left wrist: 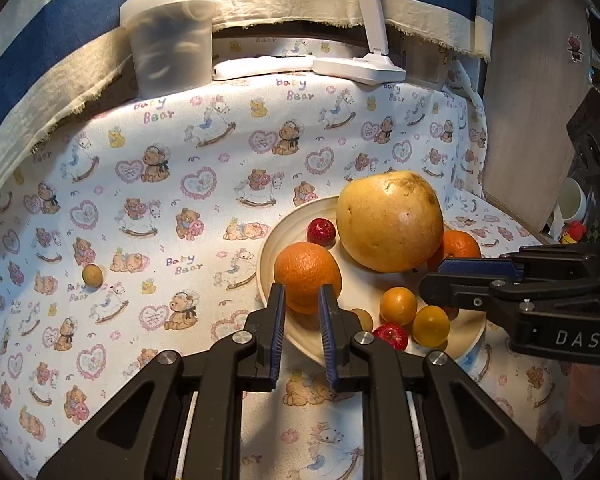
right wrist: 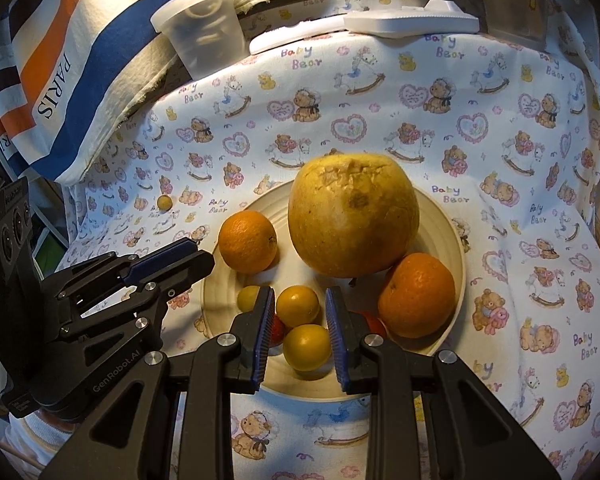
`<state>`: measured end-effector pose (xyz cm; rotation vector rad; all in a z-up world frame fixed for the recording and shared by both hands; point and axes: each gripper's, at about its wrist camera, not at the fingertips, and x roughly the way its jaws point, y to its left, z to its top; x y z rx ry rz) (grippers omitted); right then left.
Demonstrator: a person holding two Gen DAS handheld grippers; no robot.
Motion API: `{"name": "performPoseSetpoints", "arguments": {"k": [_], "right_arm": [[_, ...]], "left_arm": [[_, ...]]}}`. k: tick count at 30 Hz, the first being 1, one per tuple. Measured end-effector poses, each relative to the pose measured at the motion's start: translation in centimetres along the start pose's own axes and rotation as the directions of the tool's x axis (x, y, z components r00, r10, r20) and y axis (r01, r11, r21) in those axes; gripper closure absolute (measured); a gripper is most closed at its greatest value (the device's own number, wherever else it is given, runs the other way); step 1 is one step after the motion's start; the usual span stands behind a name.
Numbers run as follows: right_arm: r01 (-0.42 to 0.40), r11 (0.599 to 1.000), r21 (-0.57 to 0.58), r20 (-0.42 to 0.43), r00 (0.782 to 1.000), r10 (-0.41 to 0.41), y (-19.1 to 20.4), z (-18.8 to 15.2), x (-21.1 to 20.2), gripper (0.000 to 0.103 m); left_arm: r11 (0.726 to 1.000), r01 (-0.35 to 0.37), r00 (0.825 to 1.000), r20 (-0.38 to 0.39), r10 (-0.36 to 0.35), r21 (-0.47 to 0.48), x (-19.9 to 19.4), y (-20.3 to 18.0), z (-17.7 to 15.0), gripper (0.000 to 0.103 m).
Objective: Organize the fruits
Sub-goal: 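Lower and open the left gripper on the plate while the right lowers and releases the orange fruit, then move the right gripper toward the last small brown fruit on the cloth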
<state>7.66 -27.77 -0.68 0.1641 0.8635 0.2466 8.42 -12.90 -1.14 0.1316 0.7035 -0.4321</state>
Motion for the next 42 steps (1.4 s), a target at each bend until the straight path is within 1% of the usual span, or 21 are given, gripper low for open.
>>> {"name": "performPoseSetpoints", "arguments": {"k": [4, 8, 11, 14, 16, 17, 18, 19, 20, 21, 22, 23, 25, 27, 32, 36, 39, 42], "right_arm": [[-0.001, 1.0, -0.001, 0.002, 1.0, 0.001, 0.0, 0.0, -0.1, 0.076], [0.0, 1.0, -0.005, 0.016, 1.0, 0.0, 0.1, 0.1, -0.5, 0.076], [-0.001, 1.0, -0.01, 0.03, 1.0, 0.001, 0.3, 0.2, -0.8, 0.076], [-0.003, 1.0, -0.013, 0.064, 0.998, 0.004, 0.4, 0.2, -1.4, 0.076], [0.004, 1.0, -0.02, 0.092, 0.996, -0.002, 0.6, 0.2, -1.9, 0.076], [0.007, 1.0, -0.021, 0.102, 0.995, -0.005, 0.7, 0.2, -2.1, 0.076], [0.013, 1.0, -0.02, 0.116, 0.993, -0.011, 0.7, 0.2, -2.3, 0.075], [0.015, 1.0, -0.018, 0.127, 0.992, -0.012, 0.7, 0.3, -2.5, 0.074], [0.015, 1.0, -0.015, 0.137, 0.991, -0.013, 0.7, 0.3, -2.6, 0.072], [0.015, 1.0, -0.011, 0.147, 0.989, -0.013, 0.6, 0.3, -2.8, 0.065], [0.017, 1.0, -0.008, 0.156, 0.988, -0.016, 0.6, 0.3, -2.9, 0.058], [0.025, 1.0, -0.01, 0.164, 0.986, -0.023, 0.6, 0.3, -3.0, 0.058], [0.042, 0.999, -0.03, 0.175, 0.984, -0.036, 0.8, 0.3, -3.1, 0.058], [0.055, 0.998, -0.042, 0.189, 0.981, -0.046, 1.1, 0.2, -3.3, 0.058], [0.061, 0.997, -0.051, 0.212, 0.976, -0.049, 1.6, 0.1, -3.6, 0.052], [0.064, 0.997, -0.046, 0.208, 0.977, -0.053, 2.0, 0.3, -3.1, 0.051], [0.082, 0.994, -0.066, 0.198, 0.978, -0.067, 2.6, 0.5, -2.6, 0.051], [0.101, 0.991, -0.084, 0.189, 0.978, -0.083, 3.5, 1.0, -1.9, 0.051]], "left_arm": [[1.0, -0.009, 1.0, 0.012, 0.009, 0.009, -0.3, -0.1, 0.0, 0.087], [0.999, -0.035, 0.999, 0.023, 0.034, 0.024, -0.5, -0.2, -0.1, 0.087], [0.999, -0.037, 0.999, 0.028, 0.037, 0.006, -0.9, 0.2, 0.1, 0.087], [0.998, -0.066, 0.996, 0.057, 0.066, -0.005, -1.8, 0.7, 0.2, 0.086], [0.997, -0.08, 0.994, 0.072, 0.08, -0.007, -2.3, 1.1, 0.2, 0.08], [0.996, -0.086, 0.993, 0.079, 0.087, -0.011, -2.6, 1.3, 0.2, 0.07], [0.995, -0.096, 0.992, 0.086, 0.097, -0.018, -2.8, 1.6, 0.2, 0.055], [0.993, -0.112, 0.988, 0.1, 0.114, -0.029, -3.2, 1.9, 0.2, 0.046], [0.99, -0.133, 0.984, 0.114, 0.137, -0.039, -3.4, 2.3, 0.1, 0.031], [0.986, -0.159, 0.978, 0.13, 0.163, -0.044, -3.7, 2.6, 0.0, 0.021], [0.983, -0.18, 0.972, 0.144, 0.184, -0.041, -3.9, 2.9, -0.1, 0.02], [0.979, -0.199, 0.967, 0.156, 0.202, -0.031, -4.2, 3.2, -0.2, 0.02], [0.975, -0.222, 0.962, 0.16, 0.223, -0.021, -4.3, 3.8, -0.2, 0.018], [0.974, -0.225, 0.962, 0.151, 0.227, -0.034, -4.3, 4.7, -0.3, 0.009], [0.969, -0.233, 0.957, 0.16, 0.243, -0.08, -4.9, 7.1, -0.6, 0.007], [0.96, -0.256, 0.946, 0.174, 0.272, -0.113, -5.3, 8.8, -0.5, 0.007], [0.954, -0.27, 0.944, 0.156, 0.289, -0.131, -5.5, 9.9, -0.3, 0.007], [0.951, -0.272, 0.946, 0.137, 0.292, -0.15, -5.3, 10.8, -0.3, 0.007]]}}
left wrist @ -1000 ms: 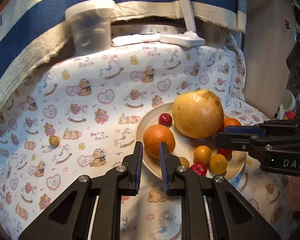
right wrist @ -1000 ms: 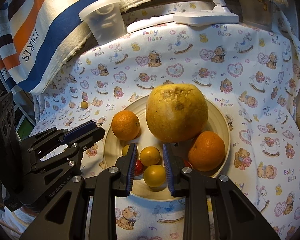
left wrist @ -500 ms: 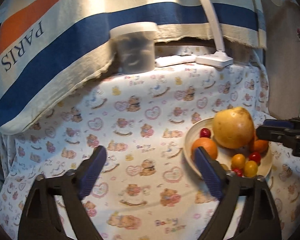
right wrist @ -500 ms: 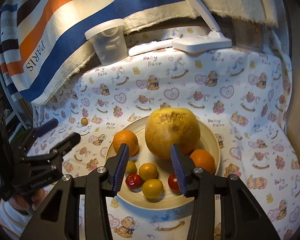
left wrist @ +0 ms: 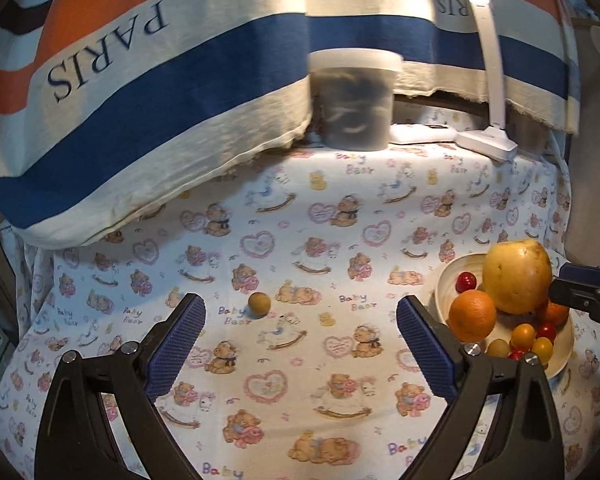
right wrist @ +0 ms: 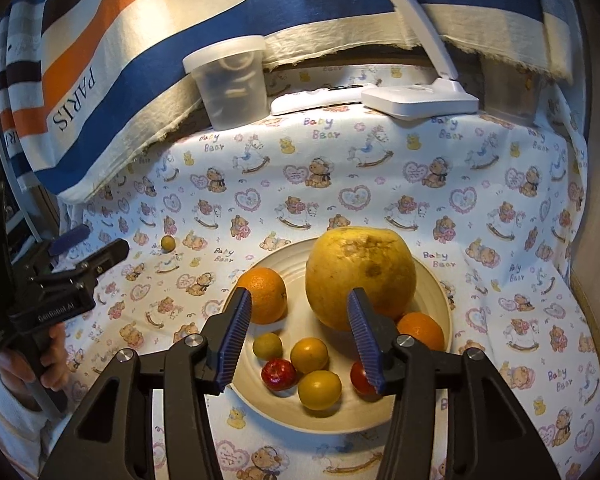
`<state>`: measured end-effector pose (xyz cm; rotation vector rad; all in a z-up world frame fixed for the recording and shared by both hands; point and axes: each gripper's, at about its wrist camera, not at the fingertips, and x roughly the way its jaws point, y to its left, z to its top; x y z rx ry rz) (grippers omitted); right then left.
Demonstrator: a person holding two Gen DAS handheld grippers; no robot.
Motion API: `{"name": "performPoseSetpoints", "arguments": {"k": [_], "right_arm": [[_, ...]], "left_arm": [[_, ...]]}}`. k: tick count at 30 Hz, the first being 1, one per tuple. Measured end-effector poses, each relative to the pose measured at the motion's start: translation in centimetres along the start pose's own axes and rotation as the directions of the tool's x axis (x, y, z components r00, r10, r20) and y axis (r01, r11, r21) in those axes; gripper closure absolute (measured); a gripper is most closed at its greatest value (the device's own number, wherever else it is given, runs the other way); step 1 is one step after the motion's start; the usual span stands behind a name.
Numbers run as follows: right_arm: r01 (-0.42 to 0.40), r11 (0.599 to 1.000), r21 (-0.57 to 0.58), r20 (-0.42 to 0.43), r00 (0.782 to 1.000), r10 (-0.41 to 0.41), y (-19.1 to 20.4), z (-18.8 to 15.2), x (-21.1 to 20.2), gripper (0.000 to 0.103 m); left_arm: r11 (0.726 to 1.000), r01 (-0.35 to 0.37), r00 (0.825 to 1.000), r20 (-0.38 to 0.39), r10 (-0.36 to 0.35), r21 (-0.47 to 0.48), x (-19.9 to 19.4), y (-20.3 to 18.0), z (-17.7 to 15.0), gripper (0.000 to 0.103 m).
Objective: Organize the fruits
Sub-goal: 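Move the right gripper toward the last small brown fruit on the cloth, then close the right gripper on the small brown fruit and lift it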
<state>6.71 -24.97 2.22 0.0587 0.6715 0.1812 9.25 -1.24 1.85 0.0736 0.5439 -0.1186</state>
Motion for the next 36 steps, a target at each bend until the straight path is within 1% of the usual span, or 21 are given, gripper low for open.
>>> {"name": "performPoseSetpoints", "arguments": {"k": [3, 6, 9, 12, 15, 18, 22, 25, 28, 29, 30, 32, 33, 34, 36], "right_arm": [[-0.008, 1.0, 0.001, -0.02, 1.0, 0.008, 1.1, 1.1, 0.9, 0.051], [-0.026, 1.0, 0.002, -0.031, 0.999, 0.026, 2.4, 2.2, 1.7, 0.051], [-0.05, 0.999, 0.006, -0.034, 0.998, 0.05, 4.1, 3.2, 2.7, 0.042], [-0.067, 0.998, -0.001, -0.048, 0.997, 0.067, 6.1, 4.0, 3.8, 0.041], [-0.086, 0.996, 0.011, -0.068, 0.994, 0.086, 7.6, 4.4, 5.1, 0.035], [-0.08, 0.996, 0.027, -0.082, 0.993, 0.082, 8.7, 4.8, 6.4, 0.035], [-0.058, 0.998, 0.001, -0.115, 0.992, 0.058, 10.6, 5.2, 8.8, 0.035], [-0.056, 0.998, -0.036, -0.151, 0.987, 0.05, 12.3, 5.5, 10.8, 0.035], [-0.073, 0.995, -0.072, -0.158, 0.986, 0.061, 14.1, 5.9, 12.5, 0.035], [-0.076, 0.994, -0.078, -0.16, 0.985, 0.063, 14.5, 6.0, 13.1, 0.035], [-0.087, 0.993, -0.084, -0.168, 0.983, 0.072, 15.0, 6.1, 13.8, 0.035], [-0.113, 0.988, -0.1, -0.198, 0.976, 0.092, 16.0, 6.3, 15.3, 0.039], [-0.121, 0.986, -0.112, -0.214, 0.972, 0.095, 16.5, 6.4, 16.0, 0.043], [-0.13, 0.983, -0.127, -0.234, 0.967, 0.097, 17.0, 6.4, 16.8, 0.048], [-0.147, 0.978, -0.148, -0.262, 0.959, 0.105, 17.8, 6.3, 17.9, 0.053]], "left_arm": [[0.999, -0.011, 1.0, -0.03, 0.011, -0.032, 0.6, 1.2, 0.2, 0.007], [0.997, -0.036, 0.999, -0.035, 0.034, -0.068, 0.8, 2.9, 0.3, 0.007], [0.992, -0.035, 0.998, -0.058, 0.028, -0.122, 1.3, 4.9, 0.3, 0.007], [0.985, -0.054, 0.996, -0.083, 0.041, -0.164, 1.8, 6.6, 0.1, 0.007], [0.977, -0.085, 0.993, -0.102, 0.066, -0.196, 2.2, 8.2, -0.1, 0.007], [0.963, -0.096, 0.991, -0.112, 0.07, -0.252, 2.2, 10.0, -0.1, 0.007], [0.938, -0.103, 0.989, -0.134, 0.062, -0.33, 2.6, 12.1, -0.5, 0.007], [0.927, -0.115, 0.985, -0.163, 0.06, -0.356, 3.4, 13.1, -1.0, 0.007], [0.923, -0.137, 0.979, -0.194, 0.07, -0.361, 4.2, 13.8, -1.4, 0.008], [0.92, -0.144, 0.977, -0.201, 0.073, -0.365, 4.4, 14.0, -1.5, 0.01], [0.917, -0.148, 0.976, -0.206, 0.074, -0.371, 4.6, 14.3, -1.5, 0.012], [0.91, -0.151, 0.974, -0.215, 0.07, -0.387, 4.7, 14.8, -1.6, 0.013], [0.906, -0.155, 0.973, -0.22, 0.071, -0.394, 4.8, 15.0, -1.6, 0.013], [0.903, -0.158, 0.971, -0.229, 0.068, -0.401, 4.8, 15.2, -1.6, 0.013], [0.899, -0.158, 0.969, -0.238, 0.062, -0.408, 4.7, 15.4, -1.5, 0.016]]}}
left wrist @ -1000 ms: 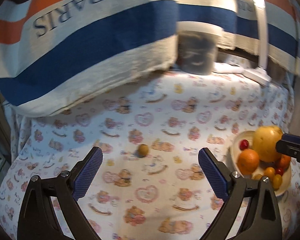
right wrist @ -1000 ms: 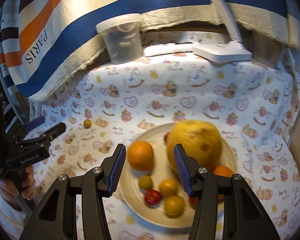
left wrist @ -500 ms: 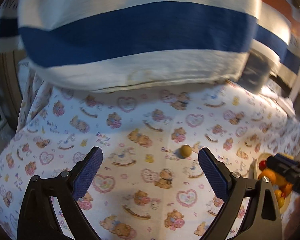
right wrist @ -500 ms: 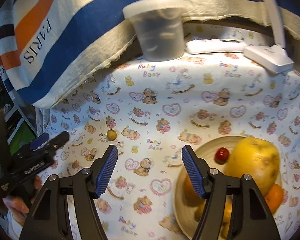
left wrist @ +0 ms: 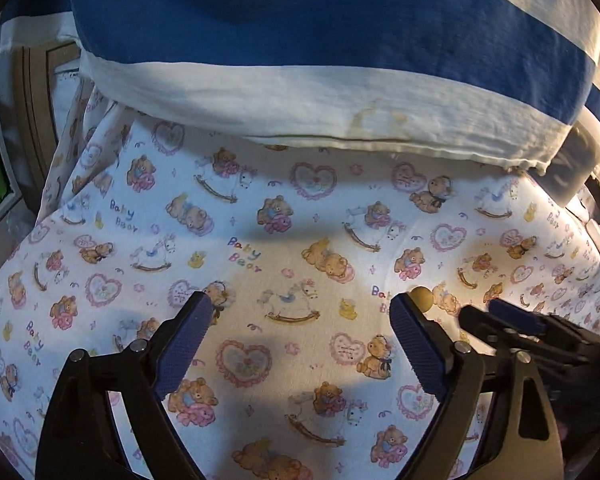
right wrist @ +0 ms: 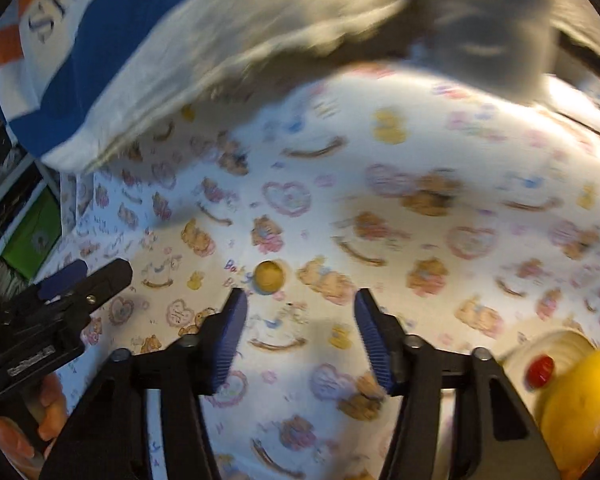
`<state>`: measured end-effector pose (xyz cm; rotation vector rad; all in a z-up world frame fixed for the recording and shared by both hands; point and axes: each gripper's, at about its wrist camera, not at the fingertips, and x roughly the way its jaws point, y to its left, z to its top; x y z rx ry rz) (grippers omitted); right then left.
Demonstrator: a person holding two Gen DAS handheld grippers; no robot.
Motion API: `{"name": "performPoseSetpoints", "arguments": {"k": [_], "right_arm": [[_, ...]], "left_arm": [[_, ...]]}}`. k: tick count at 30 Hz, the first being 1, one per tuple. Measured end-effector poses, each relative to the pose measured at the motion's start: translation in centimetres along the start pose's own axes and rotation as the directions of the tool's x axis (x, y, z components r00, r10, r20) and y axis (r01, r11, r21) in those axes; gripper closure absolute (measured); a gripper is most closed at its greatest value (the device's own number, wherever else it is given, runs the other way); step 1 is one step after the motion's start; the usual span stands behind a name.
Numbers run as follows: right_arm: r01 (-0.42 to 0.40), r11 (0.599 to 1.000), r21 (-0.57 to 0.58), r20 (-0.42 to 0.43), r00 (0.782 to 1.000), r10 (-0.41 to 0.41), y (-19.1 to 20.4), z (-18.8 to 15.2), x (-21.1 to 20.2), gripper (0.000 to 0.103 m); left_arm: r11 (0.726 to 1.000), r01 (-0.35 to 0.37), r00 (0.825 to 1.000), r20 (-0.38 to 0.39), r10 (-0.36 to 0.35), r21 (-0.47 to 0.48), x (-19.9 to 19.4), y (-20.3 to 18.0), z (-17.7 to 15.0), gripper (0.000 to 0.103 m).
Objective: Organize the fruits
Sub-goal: 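Close the right gripper on the small brown fruit and lift it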
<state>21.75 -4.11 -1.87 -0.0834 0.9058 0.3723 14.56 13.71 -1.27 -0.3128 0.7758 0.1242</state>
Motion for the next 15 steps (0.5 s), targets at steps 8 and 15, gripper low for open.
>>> {"name": "performPoseSetpoints", "arguments": {"k": [8, 15], "right_arm": [[-0.001, 1.0, -0.018, -0.033, 0.999, 0.0, 1.4, 0.5, 3.0, 0.066], [0.024, 1.0, -0.015, -0.029, 0.999, -0.024, 1.7, 0.8, 4.1, 0.067]], "left_arm": [[0.999, -0.05, 0.999, -0.013, 0.05, -0.006, 0.2, 0.4, 0.1, 0.017], [0.998, -0.068, 0.998, -0.016, 0.068, 0.0, 0.7, 0.2, 0.1, 0.018]]}}
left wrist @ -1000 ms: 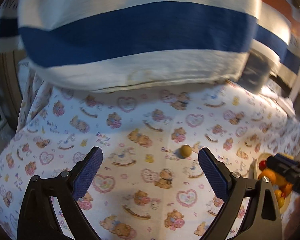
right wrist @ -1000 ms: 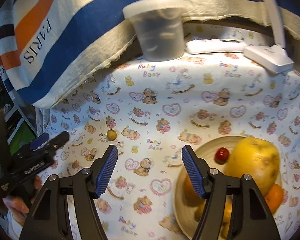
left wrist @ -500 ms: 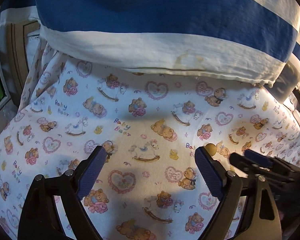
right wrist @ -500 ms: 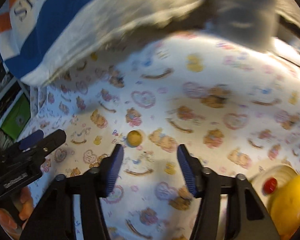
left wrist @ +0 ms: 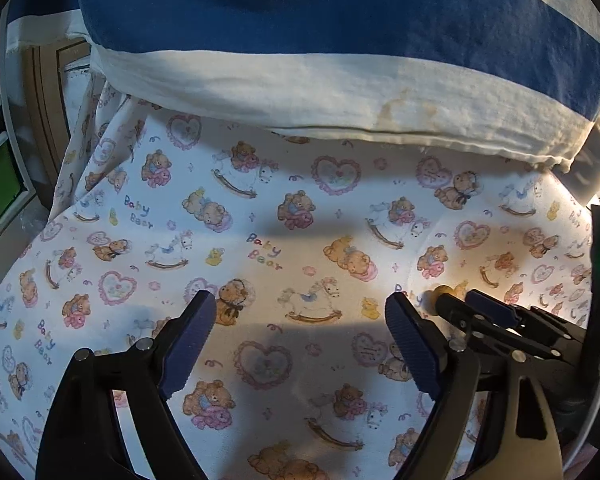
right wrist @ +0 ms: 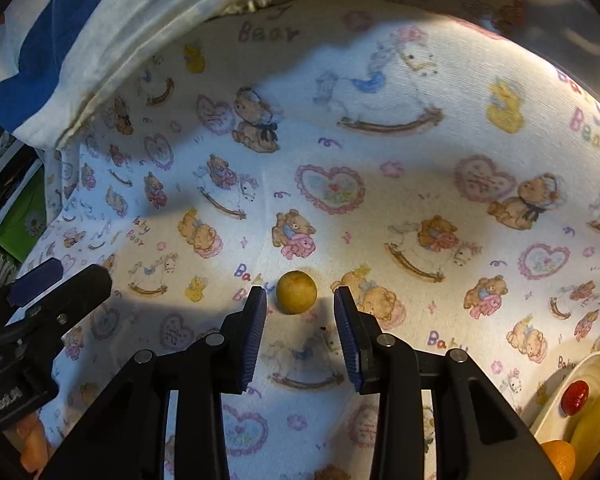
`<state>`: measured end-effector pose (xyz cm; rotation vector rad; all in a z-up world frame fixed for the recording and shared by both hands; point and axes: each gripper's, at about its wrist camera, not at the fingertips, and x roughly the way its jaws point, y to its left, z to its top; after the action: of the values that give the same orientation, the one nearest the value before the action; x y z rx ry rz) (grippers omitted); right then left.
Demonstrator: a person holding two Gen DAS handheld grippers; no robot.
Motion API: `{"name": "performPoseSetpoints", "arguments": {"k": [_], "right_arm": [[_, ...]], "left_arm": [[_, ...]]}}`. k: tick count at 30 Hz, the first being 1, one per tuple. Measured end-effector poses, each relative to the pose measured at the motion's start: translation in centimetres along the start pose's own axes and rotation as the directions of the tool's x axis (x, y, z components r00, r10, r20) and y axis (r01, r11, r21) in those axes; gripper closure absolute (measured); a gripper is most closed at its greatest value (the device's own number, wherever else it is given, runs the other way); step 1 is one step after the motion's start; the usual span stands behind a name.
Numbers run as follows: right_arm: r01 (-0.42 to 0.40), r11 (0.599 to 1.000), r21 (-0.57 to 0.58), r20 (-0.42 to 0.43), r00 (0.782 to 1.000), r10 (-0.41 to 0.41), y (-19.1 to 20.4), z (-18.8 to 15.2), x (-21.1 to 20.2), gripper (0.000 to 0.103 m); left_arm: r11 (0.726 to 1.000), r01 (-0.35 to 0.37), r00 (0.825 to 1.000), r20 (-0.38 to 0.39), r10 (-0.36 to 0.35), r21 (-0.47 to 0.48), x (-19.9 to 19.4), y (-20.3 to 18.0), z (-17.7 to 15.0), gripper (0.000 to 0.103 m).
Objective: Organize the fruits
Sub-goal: 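Close the right gripper on the small brown fruit and lift it, then carry the brown fruit over the plate with the right gripper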
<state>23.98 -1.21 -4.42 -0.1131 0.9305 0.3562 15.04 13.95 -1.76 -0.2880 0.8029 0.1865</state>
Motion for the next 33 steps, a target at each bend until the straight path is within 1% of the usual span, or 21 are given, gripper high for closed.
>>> {"name": "performPoseSetpoints", "arguments": {"k": [1, 4, 5, 6, 9, 11, 12, 15, 17, 20, 23, 26, 29, 33], "right_arm": [[-0.003, 1.0, 0.008, -0.001, 1.0, 0.003, 0.0, 0.1, 0.2, 0.067], [0.024, 0.999, 0.032, -0.011, 1.0, -0.024, 0.1, 0.1, 0.7, 0.07], [0.021, 0.999, 0.029, -0.014, 1.0, -0.021, 0.2, 0.0, 0.8, 0.072], [0.02, 1.0, 0.024, -0.017, 1.0, -0.019, 0.3, -0.1, 0.9, 0.081], [0.031, 0.999, 0.019, 0.02, 0.999, -0.031, 0.1, -0.4, 0.1, 0.081], [0.038, 0.999, 0.003, 0.065, 0.997, -0.038, 0.0, -1.1, -1.3, 0.081], [0.042, 0.999, 0.001, 0.074, 0.996, -0.042, -0.1, -1.3, -1.9, 0.081], [0.058, 0.998, -0.006, 0.109, 0.992, -0.057, -0.7, -2.6, -4.4, 0.081], [0.094, 0.996, -0.007, 0.143, 0.985, -0.093, -1.1, -3.5, -6.1, 0.081], [0.129, 0.992, -0.01, 0.188, 0.974, -0.125, -1.8, -5.0, -8.6, 0.081], [0.16, 0.987, -0.01, 0.233, 0.96, -0.153, -2.5, -6.5, -10.9, 0.081], [0.149, 0.989, 0.012, 0.251, 0.957, -0.147, -3.8, -7.9, -12.9, 0.081], [0.112, 0.992, 0.051, 0.263, 0.957, -0.121, -5.6, -9.9, -15.0, 0.081], [0.112, 0.991, 0.077, 0.293, 0.947, -0.13, -7.6, -12.2, -17.4, 0.081]], "left_arm": [[1.0, -0.001, 1.0, 0.002, 0.001, 0.003, 0.0, 0.0, 0.0, 0.018], [1.0, -0.011, 1.0, 0.01, 0.01, 0.014, -0.3, -0.2, 0.0, 0.018], [1.0, -0.011, 1.0, 0.01, 0.011, 0.016, -0.2, -0.3, 0.1, 0.018], [1.0, -0.012, 1.0, 0.012, 0.012, 0.018, -0.4, -0.4, 0.1, 0.018], [1.0, -0.002, 1.0, 0.015, 0.002, 0.02, -0.6, -0.5, 0.1, 0.018], [1.0, 0.011, 1.0, 0.019, -0.011, 0.024, -1.1, -0.7, 0.1, 0.018], [0.999, 0.017, 1.0, 0.025, -0.018, 0.031, -1.4, -0.9, 0.1, 0.018], [0.997, 0.038, 0.998, 0.051, -0.041, 0.062, -2.6, -2.0, -0.1, 0.018], [0.994, 0.057, 0.996, 0.064, -0.063, 0.095, -3.3, -3.0, -0.5, 0.018], [0.986, 0.056, 0.994, 0.089, -0.071, 0.16, -4.1, -4.7, -1.4, 0.018], [0.976, 0.095, 0.989, 0.092, -0.114, 0.197, -4.9, -5.9, -2.1, 0.018], [0.958, 0.126, 0.984, 0.091, -0.154, 0.256, -6.0, -7.6, -2.7, 0.018], [0.943, 0.149, 0.976, 0.109, -0.189, 0.296, -7.1, -8.7, -3.3, 0.018], [0.924, 0.191, 0.961, 0.129, -0.245, 0.332, -8.6, -9.8, -4.2, 0.018]]}}
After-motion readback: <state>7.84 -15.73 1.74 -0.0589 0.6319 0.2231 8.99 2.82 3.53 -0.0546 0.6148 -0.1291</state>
